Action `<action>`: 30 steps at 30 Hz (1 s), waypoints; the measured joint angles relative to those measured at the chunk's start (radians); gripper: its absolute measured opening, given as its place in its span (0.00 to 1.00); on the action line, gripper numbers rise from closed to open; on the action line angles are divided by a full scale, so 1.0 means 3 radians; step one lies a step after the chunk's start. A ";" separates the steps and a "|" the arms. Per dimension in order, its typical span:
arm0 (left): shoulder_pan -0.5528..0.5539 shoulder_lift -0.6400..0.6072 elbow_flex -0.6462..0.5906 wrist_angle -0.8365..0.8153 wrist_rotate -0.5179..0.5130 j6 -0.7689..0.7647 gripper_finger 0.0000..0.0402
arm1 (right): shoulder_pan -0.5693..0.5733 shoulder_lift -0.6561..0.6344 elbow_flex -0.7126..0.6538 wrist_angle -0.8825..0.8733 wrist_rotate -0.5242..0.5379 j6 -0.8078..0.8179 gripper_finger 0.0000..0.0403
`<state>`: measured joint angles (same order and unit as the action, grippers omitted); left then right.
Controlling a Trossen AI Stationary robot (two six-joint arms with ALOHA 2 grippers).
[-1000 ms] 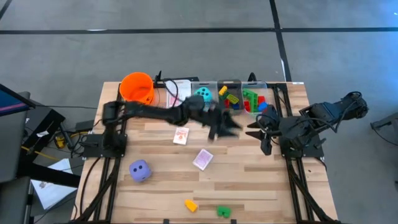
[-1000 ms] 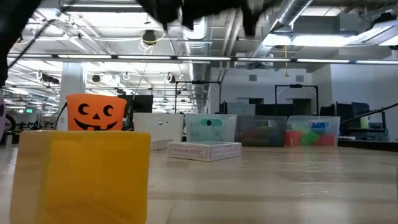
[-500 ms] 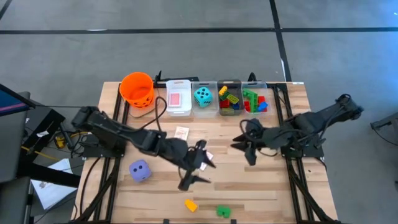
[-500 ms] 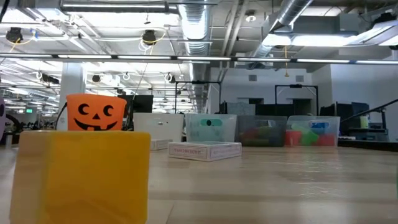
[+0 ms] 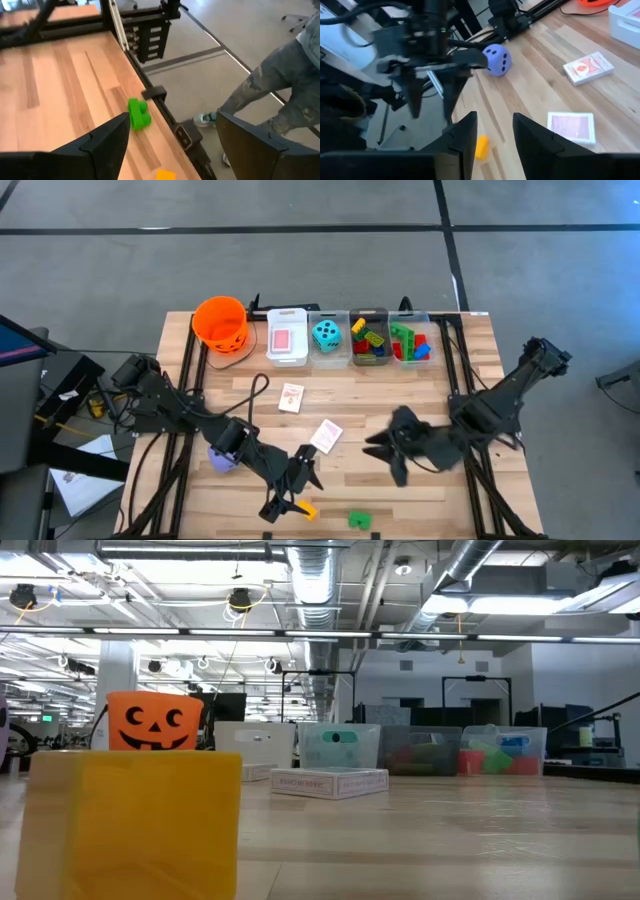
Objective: Pick & Place Toys
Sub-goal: Put the large yellow game piece into the right transparent bin
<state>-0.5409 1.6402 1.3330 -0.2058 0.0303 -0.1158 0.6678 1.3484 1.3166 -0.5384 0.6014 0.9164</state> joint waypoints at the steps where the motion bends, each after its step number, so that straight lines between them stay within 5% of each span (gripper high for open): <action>1: -0.0016 0.0000 -0.0058 0.0068 -0.0001 -0.0078 0.72 | 0.0094 0.0002 0.0045 -0.0086 0.0081 0.0047 0.30; 14: -0.0007 -0.0001 -0.0697 0.1341 -0.0153 -0.0253 0.73 | 0.1236 -0.0049 0.0288 -0.0792 0.1012 0.0822 0.29; 30: -0.0051 0.0000 -0.1434 0.1553 -0.0243 -0.0151 0.73 | 0.1243 0.0109 0.0284 -0.0838 0.1044 0.0967 0.29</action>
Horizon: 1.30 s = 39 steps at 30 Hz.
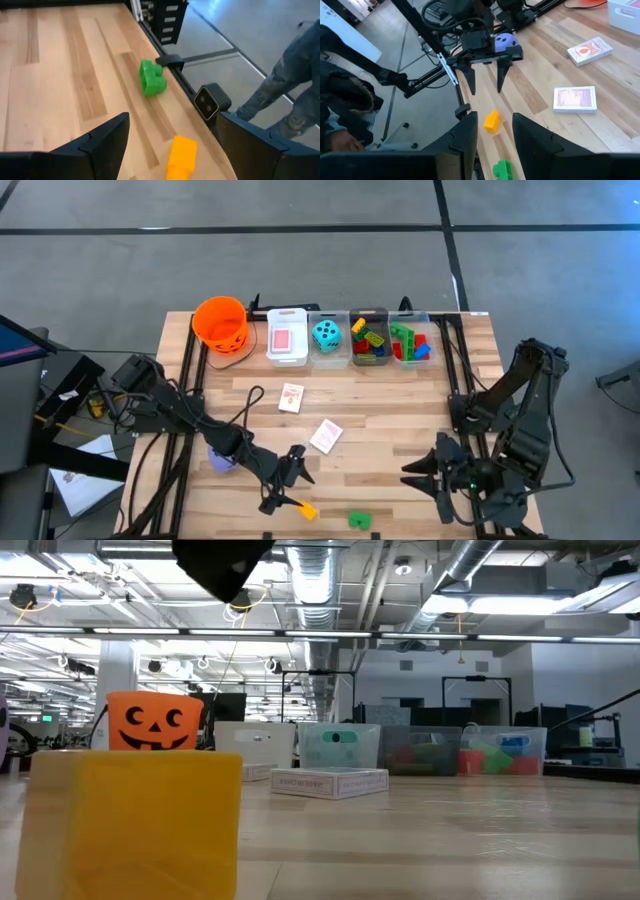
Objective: Pick & Place Toys
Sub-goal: Put the large yellow game piece into the right transparent bin
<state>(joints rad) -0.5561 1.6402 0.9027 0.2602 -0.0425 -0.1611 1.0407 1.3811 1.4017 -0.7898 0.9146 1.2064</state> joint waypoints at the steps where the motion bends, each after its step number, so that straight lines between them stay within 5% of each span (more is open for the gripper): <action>1: -0.0009 0.0000 -0.0021 0.0053 0.0000 0.0022 0.73 | -0.0009 0.0000 0.0000 0.0003 0.0000 0.0000 0.29; 9: -0.0082 0.0152 -0.0061 0.0214 0.0006 0.0506 0.73 | -0.0097 -0.0001 0.0000 0.0005 -0.0001 -0.0004 0.29; 39: -0.0202 0.1071 -0.0053 0.0910 0.0017 0.0514 0.73 | -0.0142 -0.0001 0.0000 -0.0050 -0.0079 -0.0004 0.29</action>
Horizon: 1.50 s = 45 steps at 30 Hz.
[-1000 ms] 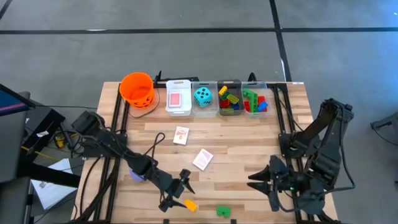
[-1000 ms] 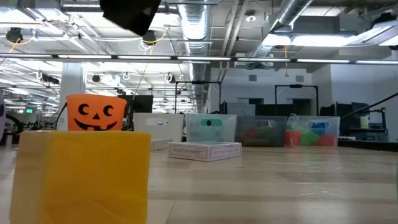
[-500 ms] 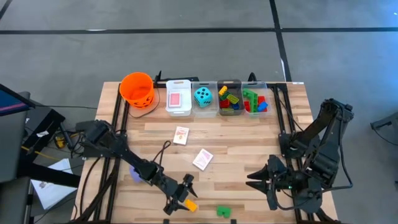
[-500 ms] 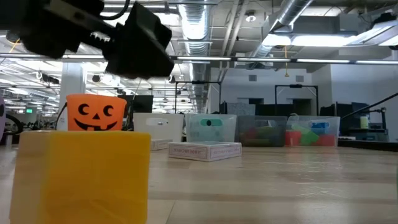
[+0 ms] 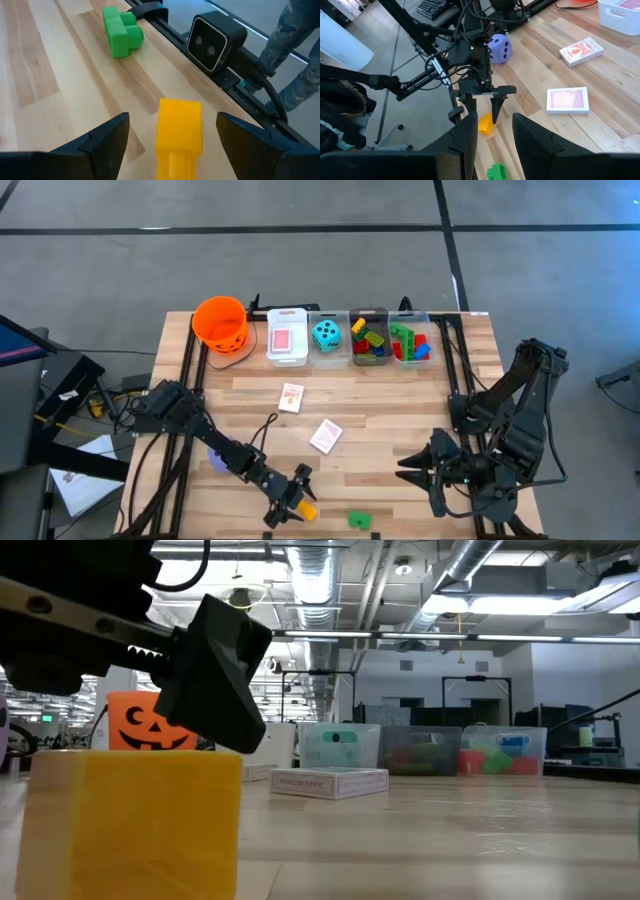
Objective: Pick & Place Toys
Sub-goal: Put the large yellow game piece into the right transparent bin
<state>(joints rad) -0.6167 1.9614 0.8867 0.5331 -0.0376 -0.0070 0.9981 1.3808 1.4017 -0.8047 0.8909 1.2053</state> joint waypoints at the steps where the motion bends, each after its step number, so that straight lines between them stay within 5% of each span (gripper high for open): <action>1: 0.0000 0.0001 0.0000 0.0000 0.0000 0.0001 0.73 | 0.0000 0.0000 0.0000 0.0000 0.0000 0.0000 0.29; 29: 0.0002 0.0229 0.0013 0.0026 -0.0142 -0.0292 0.72 | 0.0001 0.0000 0.0000 0.0028 -0.0034 0.0086 0.29; 45: -0.0051 0.0228 0.0014 0.0031 -0.0145 -0.0963 0.51 | 0.0002 0.0000 0.0000 0.0013 -0.0036 0.0085 0.29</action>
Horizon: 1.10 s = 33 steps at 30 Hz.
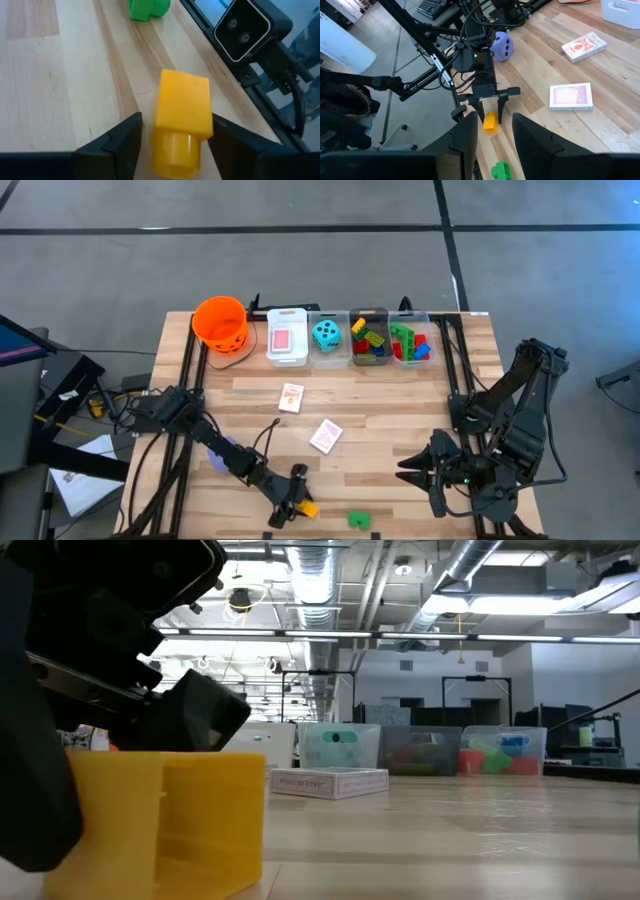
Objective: Pick & Place Toys
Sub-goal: Put the large yellow game piece into the right transparent bin
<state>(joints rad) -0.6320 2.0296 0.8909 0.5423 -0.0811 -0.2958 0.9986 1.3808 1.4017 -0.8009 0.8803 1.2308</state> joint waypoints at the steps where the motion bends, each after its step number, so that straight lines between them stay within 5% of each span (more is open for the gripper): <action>1: -0.0002 0.0000 0.0000 0.0000 0.0002 -0.0067 0.49 | 0.0000 0.0000 0.0000 0.0000 -0.0001 0.0000 0.29; 9: -0.0006 -0.0003 0.0000 0.0072 0.0039 -0.0697 0.32 | 0.0000 0.0000 0.0000 -0.0004 0.0000 0.0000 0.29; 22: 0.0049 -0.0003 0.0000 0.0678 -0.0094 -0.1060 0.32 | 0.0001 0.0000 0.0000 -0.0024 -0.0001 -0.0027 0.29; 33: 0.0331 -0.0300 -0.0003 0.0682 -0.0290 -0.1127 0.32 | 0.0000 0.0000 0.0000 -0.0024 0.0000 -0.0037 0.29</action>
<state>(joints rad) -0.5327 1.9395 0.8902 0.7467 -0.1679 -0.6338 0.9985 1.3808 1.4017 -0.8082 0.8803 1.2198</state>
